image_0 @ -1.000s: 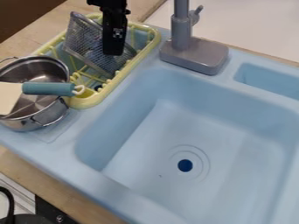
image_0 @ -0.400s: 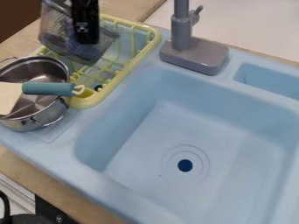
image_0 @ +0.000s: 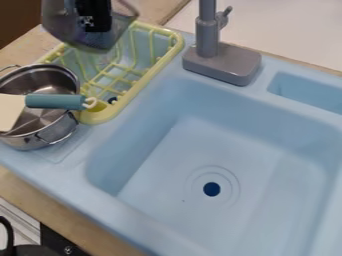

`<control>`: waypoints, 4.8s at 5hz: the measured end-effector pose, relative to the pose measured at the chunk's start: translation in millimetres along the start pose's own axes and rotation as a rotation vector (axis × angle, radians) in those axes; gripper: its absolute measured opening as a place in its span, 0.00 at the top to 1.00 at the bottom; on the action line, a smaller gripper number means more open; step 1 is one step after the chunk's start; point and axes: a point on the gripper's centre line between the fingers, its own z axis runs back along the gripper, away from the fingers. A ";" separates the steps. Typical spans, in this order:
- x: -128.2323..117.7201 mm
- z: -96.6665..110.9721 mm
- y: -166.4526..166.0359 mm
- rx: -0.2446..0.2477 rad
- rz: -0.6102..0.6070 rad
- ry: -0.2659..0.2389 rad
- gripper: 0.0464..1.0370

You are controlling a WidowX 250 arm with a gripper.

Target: Put the silver basket to the sink

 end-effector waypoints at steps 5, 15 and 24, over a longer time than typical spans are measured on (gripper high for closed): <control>-42.7 41.9 78.2 -0.014 -0.229 0.249 0.99; -97.5 -24.6 158.9 0.061 -0.553 0.452 0.99; -62.8 -6.6 136.1 0.082 -0.349 0.153 0.04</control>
